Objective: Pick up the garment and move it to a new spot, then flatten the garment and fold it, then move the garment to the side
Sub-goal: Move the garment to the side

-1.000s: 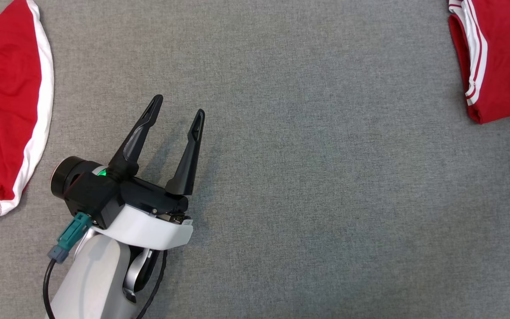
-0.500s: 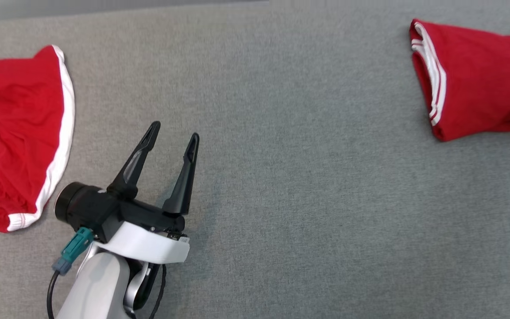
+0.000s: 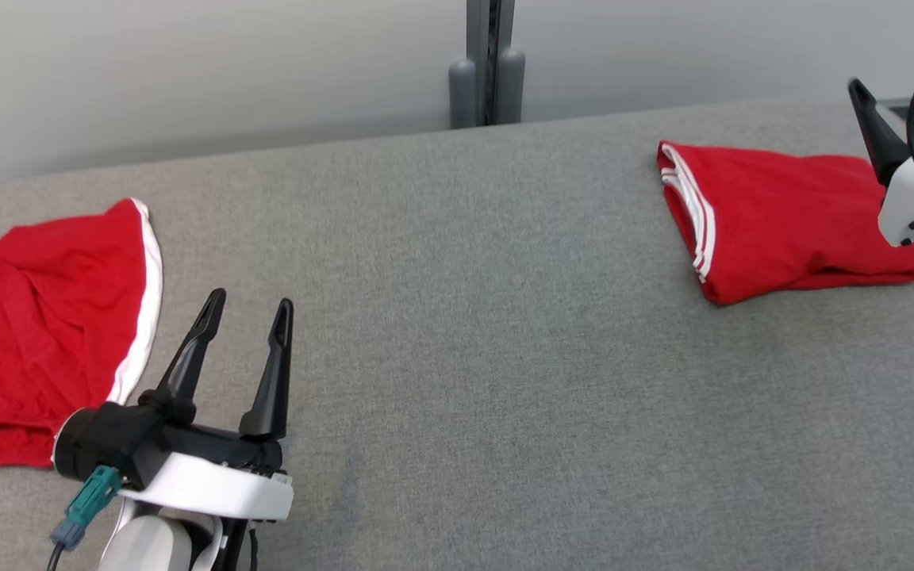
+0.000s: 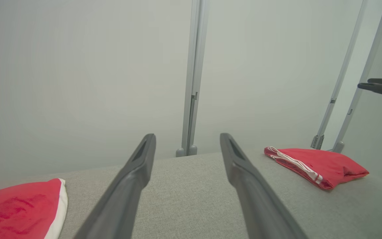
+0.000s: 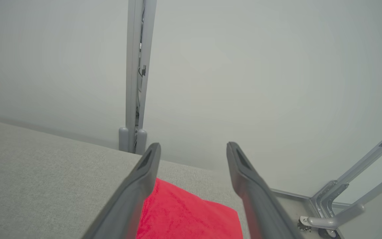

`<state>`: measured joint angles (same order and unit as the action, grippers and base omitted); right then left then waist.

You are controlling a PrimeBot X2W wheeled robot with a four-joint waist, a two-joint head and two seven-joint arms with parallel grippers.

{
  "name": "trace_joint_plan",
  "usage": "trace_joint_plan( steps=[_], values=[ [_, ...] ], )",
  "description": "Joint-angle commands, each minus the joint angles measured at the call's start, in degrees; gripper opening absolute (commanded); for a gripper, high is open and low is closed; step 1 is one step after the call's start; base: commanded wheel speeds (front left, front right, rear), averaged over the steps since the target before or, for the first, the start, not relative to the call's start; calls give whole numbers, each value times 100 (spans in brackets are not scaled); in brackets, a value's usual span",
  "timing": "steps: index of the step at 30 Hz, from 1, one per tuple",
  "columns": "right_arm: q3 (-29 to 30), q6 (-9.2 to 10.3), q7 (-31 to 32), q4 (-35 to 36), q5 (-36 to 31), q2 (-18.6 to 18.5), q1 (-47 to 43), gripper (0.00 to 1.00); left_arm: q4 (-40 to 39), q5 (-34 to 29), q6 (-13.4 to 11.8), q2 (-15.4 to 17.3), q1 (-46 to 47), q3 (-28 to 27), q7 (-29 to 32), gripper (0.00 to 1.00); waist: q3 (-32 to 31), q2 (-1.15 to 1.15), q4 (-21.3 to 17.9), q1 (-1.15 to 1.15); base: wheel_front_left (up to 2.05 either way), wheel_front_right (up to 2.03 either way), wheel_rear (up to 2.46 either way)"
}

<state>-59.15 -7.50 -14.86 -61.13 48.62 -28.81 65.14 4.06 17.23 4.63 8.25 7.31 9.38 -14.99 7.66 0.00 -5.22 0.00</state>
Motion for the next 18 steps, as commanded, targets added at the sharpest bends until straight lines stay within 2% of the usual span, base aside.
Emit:
trace_joint_plan(
  steps=[1, 5, 8, 12, 18],
  values=[
    [196, 0, -35, 287, -172, -153, -205, 100, -35, 42, -31, 46, -94, -68, -23, 100, -194, 0, -44, 0, 0, 0, 0],
    [1179, 0, -33, 1309, -638, -457, -984, 100, -78, 56, -78, 73, -249, -154, -23, 100, -359, 0, 4, 0, 0, 0, 0],
    [2286, 0, -33, 2140, -944, -519, -1967, 100, -120, 106, -147, 26, -358, -222, -23, 100, -453, 0, 70, 0, 0, 0, 0],
    [3625, -1, -29, 3399, -1391, -190, -3470, 100, -140, 164, -207, -37, -502, -295, -23, 100, -516, 0, 156, 0, 0, 0, 0],
    [4583, 0, -28, 4980, -2019, 494, -5124, 100, -9, 189, -340, -84, -724, -344, -23, 100, -618, 0, 233, 0, 0, 0, 0]
  ],
)
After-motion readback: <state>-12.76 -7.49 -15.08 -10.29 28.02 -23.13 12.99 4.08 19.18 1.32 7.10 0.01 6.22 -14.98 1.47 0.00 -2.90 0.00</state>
